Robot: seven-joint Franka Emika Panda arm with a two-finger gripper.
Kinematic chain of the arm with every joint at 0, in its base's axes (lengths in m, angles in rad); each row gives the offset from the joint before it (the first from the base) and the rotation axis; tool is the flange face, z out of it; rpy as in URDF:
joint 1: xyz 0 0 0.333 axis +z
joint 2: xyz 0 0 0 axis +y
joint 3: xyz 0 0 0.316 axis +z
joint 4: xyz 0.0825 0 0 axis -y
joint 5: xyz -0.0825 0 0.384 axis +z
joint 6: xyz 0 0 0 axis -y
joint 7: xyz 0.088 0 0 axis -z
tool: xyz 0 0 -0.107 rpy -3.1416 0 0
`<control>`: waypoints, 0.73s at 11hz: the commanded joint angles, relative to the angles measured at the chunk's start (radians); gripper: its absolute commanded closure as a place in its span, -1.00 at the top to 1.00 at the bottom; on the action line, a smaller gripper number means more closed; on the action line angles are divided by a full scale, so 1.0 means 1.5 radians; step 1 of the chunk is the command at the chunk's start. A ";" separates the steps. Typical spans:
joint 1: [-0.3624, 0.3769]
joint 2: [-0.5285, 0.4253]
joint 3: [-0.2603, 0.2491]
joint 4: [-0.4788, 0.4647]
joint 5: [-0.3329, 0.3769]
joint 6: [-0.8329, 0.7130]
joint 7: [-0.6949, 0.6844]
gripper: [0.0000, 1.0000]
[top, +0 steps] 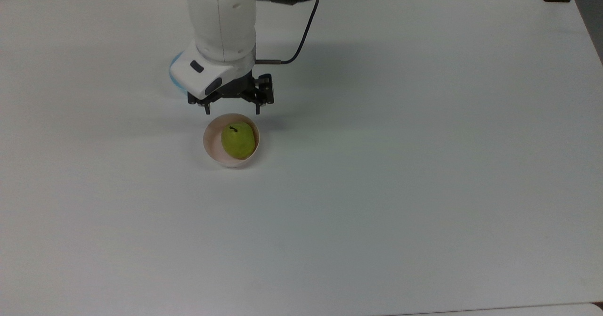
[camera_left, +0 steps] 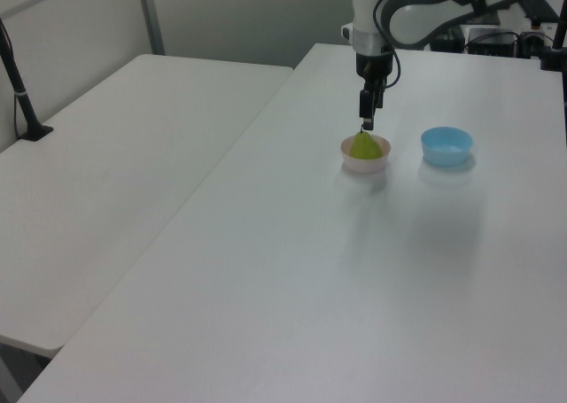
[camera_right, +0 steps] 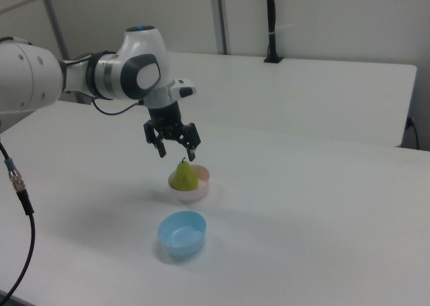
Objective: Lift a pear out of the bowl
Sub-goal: 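Move the open gripper over the green pear in the pink bowl, then lower the gripper around the pear and close on it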
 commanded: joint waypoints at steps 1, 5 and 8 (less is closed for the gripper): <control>-0.006 0.037 -0.003 -0.001 0.010 0.047 -0.022 0.86; -0.004 0.059 -0.003 -0.002 0.003 0.057 -0.022 0.73; -0.005 0.073 -0.003 -0.002 0.000 0.062 -0.023 0.54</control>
